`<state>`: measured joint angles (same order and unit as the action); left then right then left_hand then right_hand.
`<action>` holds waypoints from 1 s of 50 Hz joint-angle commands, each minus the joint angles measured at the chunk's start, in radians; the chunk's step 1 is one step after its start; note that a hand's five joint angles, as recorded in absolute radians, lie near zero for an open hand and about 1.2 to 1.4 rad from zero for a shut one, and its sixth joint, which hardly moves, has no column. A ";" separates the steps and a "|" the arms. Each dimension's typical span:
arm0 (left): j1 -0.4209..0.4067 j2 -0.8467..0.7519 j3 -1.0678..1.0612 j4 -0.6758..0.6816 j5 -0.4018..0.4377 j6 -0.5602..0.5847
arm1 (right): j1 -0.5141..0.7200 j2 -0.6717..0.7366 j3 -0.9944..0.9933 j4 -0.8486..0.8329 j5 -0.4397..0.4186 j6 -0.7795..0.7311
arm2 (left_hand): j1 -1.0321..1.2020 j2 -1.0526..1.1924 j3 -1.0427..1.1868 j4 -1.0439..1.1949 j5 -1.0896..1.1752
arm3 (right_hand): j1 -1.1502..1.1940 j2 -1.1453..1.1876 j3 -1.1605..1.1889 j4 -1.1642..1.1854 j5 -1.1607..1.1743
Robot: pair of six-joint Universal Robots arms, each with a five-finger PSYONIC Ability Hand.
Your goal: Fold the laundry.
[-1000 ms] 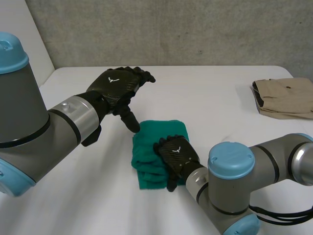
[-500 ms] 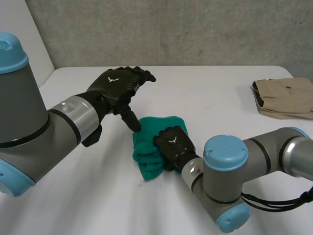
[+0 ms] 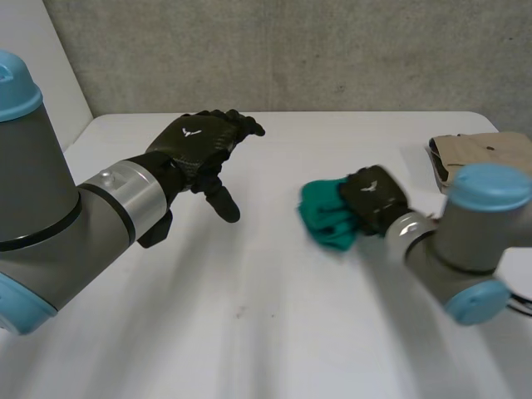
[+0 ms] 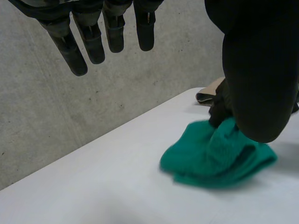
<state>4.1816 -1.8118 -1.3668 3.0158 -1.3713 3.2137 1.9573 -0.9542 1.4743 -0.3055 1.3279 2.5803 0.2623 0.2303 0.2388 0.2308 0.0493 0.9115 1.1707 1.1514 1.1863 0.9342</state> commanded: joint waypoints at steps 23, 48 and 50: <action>0.011 -0.001 -0.009 0.015 -0.003 0.000 | -0.415 0.374 -1.089 -0.018 -0.339 0.076 | -0.011 0.021 0.013 0.021 0.028 | 0.485 0.226 0.245 0.210 0.287; -0.003 -0.017 -0.035 0.038 -0.005 -0.006 | -0.641 0.773 -1.191 0.011 -0.524 0.094 | -0.008 0.024 0.016 0.024 0.031 | 0.485 0.226 0.245 0.210 0.287; -0.003 -0.018 -0.034 0.038 -0.005 -0.008 | -0.643 0.758 -1.166 0.016 -0.529 0.057 | -0.008 0.024 0.016 0.024 0.031 | 0.485 0.226 0.245 0.210 0.287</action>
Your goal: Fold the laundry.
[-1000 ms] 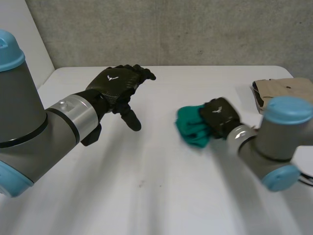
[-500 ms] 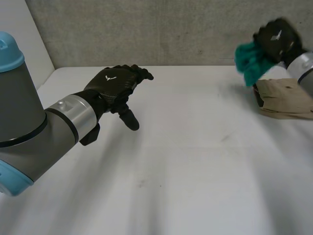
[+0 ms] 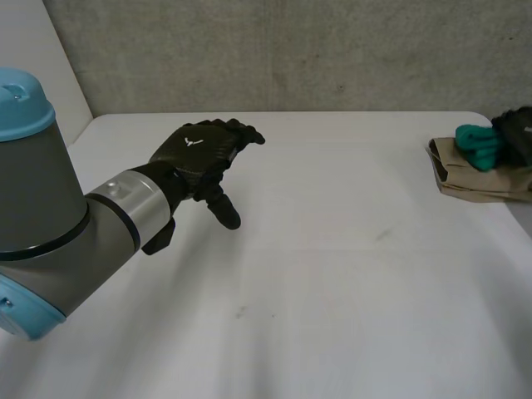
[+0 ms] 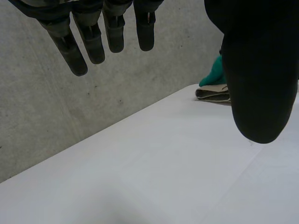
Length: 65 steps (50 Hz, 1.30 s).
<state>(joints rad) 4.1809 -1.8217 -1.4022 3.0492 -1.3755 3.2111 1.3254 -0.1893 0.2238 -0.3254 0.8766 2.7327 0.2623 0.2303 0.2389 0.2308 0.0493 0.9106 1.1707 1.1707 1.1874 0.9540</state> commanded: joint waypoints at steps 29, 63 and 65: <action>-0.002 0.002 -0.003 0.005 0.000 -0.019 | -0.009 -0.185 0.241 0.002 -0.149 -0.105 | -0.008 0.024 0.016 0.024 0.031 | 0.486 0.226 0.226 0.209 0.268; 0.002 0.051 0.003 0.005 0.000 -0.036 | 0.136 -0.766 0.562 0.246 0.254 -0.212 | -0.008 0.024 0.016 0.024 0.031 | -0.736 -0.996 -0.996 -1.013 -0.954; 0.005 0.067 0.005 0.005 0.000 -0.036 | 0.214 -0.823 0.607 0.273 0.307 -0.212 | -0.008 0.024 0.016 0.024 0.031 | -0.736 -0.996 -0.996 -1.013 -0.954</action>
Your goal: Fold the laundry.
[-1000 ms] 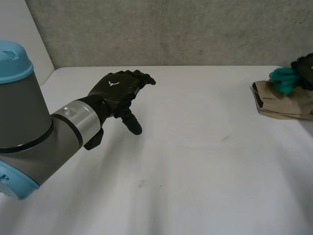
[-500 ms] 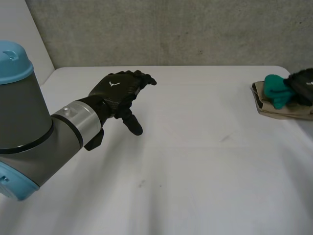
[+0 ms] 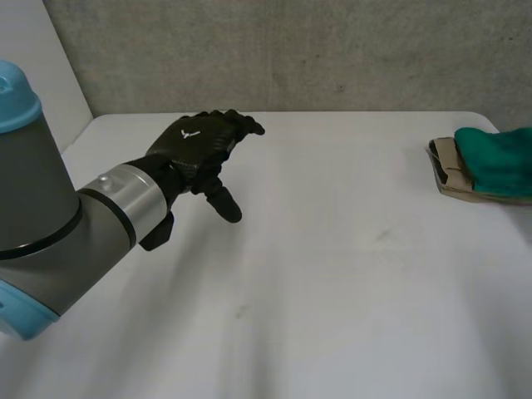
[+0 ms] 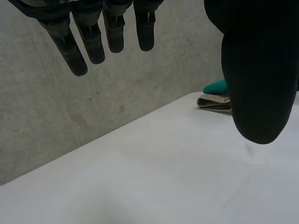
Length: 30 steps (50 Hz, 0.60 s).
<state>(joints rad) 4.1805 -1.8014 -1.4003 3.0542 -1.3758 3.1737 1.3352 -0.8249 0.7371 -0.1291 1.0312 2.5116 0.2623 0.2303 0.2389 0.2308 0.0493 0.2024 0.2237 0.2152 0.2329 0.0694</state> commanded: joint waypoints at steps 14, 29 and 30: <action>0.122 0.197 -0.040 -0.002 -0.176 0.003 | 0.627 -0.460 0.488 0.059 0.576 0.191 | -0.017 0.015 0.007 0.015 0.022 | -0.028 -0.049 -0.041 -0.058 -0.069; 0.190 0.246 -0.132 0.005 -0.266 0.008 | 0.710 -0.648 0.808 -0.021 0.681 0.348 | -0.060 -0.029 -0.037 -0.029 -0.022 | -0.028 -0.049 -0.041 -0.058 -0.069; 0.191 0.246 -0.132 0.005 -0.264 0.006 | 0.707 -0.651 0.812 -0.027 0.681 0.348 | -0.063 -0.031 -0.040 -0.032 -0.025 | -0.028 -0.049 -0.041 -0.058 -0.069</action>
<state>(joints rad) 4.3732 -1.5568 -1.5252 3.0564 -1.6511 3.1831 2.0589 -1.4354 1.4964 -0.1064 1.7182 2.8598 0.2623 0.2303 0.2389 0.2308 0.0491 0.2024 0.2236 0.2152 0.2329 0.0694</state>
